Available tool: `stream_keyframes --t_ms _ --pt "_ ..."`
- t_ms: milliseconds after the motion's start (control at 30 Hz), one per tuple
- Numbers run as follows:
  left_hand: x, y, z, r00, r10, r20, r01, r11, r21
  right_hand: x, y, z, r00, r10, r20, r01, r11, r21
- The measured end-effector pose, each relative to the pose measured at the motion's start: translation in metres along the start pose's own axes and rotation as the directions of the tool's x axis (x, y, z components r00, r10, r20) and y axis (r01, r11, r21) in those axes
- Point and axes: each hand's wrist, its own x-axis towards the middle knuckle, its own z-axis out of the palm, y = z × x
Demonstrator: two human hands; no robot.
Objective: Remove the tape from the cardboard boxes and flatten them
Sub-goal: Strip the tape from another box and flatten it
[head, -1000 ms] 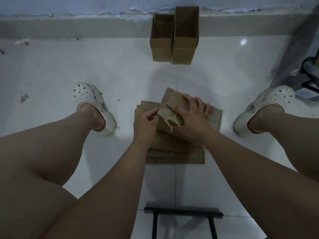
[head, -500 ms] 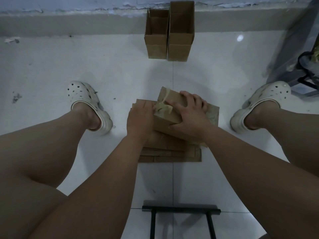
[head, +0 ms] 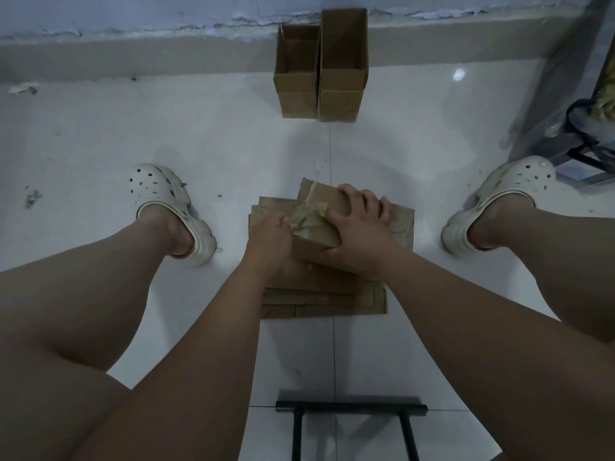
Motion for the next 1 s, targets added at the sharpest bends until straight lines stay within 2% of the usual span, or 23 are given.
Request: stream_keyframes --t_ms 67,200,300,367,467,633,733,867,933,1000 --pt "-0.005 0.002 0.001 0.997 0.047 -0.062 -0.047 0.999 -0.006 0.000 -0.001 0.000 1.000 0.011 -0.014 -0.011 1.000 0.004" --pt "-0.007 0.004 -0.006 0.967 0.236 -0.093 -0.204 0.941 0.271 0.001 -0.002 0.000 0.999 0.030 -0.029 -0.029 0.999 0.033" --pt "-0.011 0.005 -0.002 0.950 0.294 -0.101 -0.218 0.862 0.458 -0.001 -0.004 0.002 0.999 0.034 -0.034 -0.033 0.999 0.015" --pt "-0.016 0.006 0.007 0.934 0.324 -0.153 -0.209 0.839 0.503 -0.001 -0.005 0.002 0.998 0.047 -0.036 -0.047 0.999 0.000" --pt "-0.022 0.005 0.015 0.909 0.335 -0.248 -0.170 0.842 0.512 -0.002 -0.008 0.003 0.997 0.056 -0.043 -0.057 0.998 -0.027" --pt "-0.010 -0.004 0.001 0.921 0.377 -0.099 -0.290 0.834 0.469 -0.003 -0.003 0.003 0.998 0.043 -0.046 -0.042 0.999 0.003" --pt "-0.003 -0.004 -0.004 0.914 0.398 -0.082 -0.336 0.853 0.399 -0.003 -0.003 0.001 0.998 0.038 -0.052 -0.036 0.999 0.038" --pt "-0.018 0.003 0.004 0.809 0.566 -0.159 -0.436 0.759 0.483 -0.004 0.000 -0.001 0.997 0.041 -0.058 -0.038 0.998 0.052" --pt "-0.018 0.002 0.005 0.767 0.615 -0.181 -0.465 0.728 0.504 -0.007 0.000 0.000 0.996 0.054 -0.066 -0.052 0.998 0.028" --pt "-0.020 0.001 0.007 0.755 0.620 -0.211 -0.455 0.728 0.513 -0.007 -0.002 0.001 0.996 0.064 -0.063 -0.063 0.998 0.023"
